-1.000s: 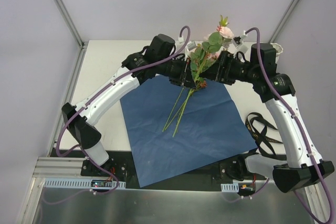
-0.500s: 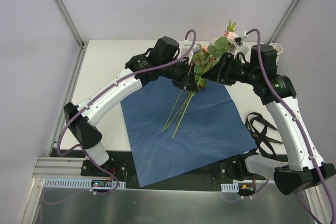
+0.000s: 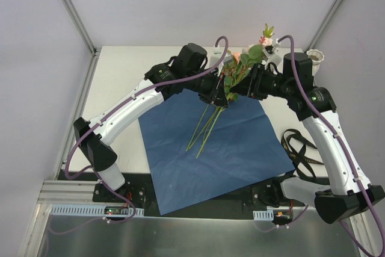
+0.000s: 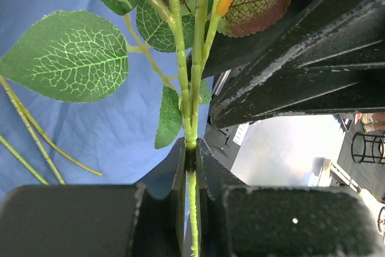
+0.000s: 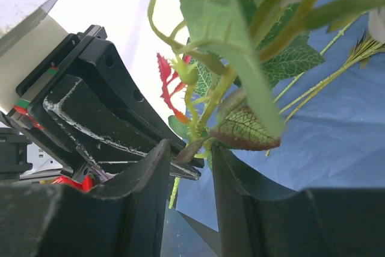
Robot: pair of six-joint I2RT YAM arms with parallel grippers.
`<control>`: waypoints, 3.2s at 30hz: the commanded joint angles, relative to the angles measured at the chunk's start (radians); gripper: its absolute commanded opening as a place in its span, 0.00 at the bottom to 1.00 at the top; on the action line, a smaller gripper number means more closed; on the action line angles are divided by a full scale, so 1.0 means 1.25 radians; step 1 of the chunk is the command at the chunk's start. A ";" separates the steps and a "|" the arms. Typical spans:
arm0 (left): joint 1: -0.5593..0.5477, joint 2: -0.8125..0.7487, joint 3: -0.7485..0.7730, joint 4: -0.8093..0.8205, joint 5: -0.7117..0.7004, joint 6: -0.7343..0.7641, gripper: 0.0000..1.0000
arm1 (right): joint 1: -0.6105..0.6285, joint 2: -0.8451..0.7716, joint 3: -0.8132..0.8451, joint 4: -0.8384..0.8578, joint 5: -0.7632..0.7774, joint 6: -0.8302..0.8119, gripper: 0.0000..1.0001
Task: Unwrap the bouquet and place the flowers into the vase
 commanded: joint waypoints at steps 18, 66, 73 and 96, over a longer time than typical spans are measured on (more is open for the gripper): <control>0.040 -0.061 0.033 -0.074 -0.134 0.068 0.59 | -0.020 0.061 0.154 -0.020 0.188 -0.050 0.01; 0.248 -0.193 -0.206 -0.099 -0.239 0.172 0.68 | -0.348 0.239 0.288 0.521 0.847 -0.610 0.01; 0.248 -0.214 -0.238 -0.100 -0.239 0.162 0.68 | -0.351 0.268 0.263 0.520 0.818 -0.564 0.01; 0.248 -0.260 -0.291 -0.106 -0.210 0.150 0.68 | -0.358 0.320 0.231 0.276 0.861 -0.416 0.57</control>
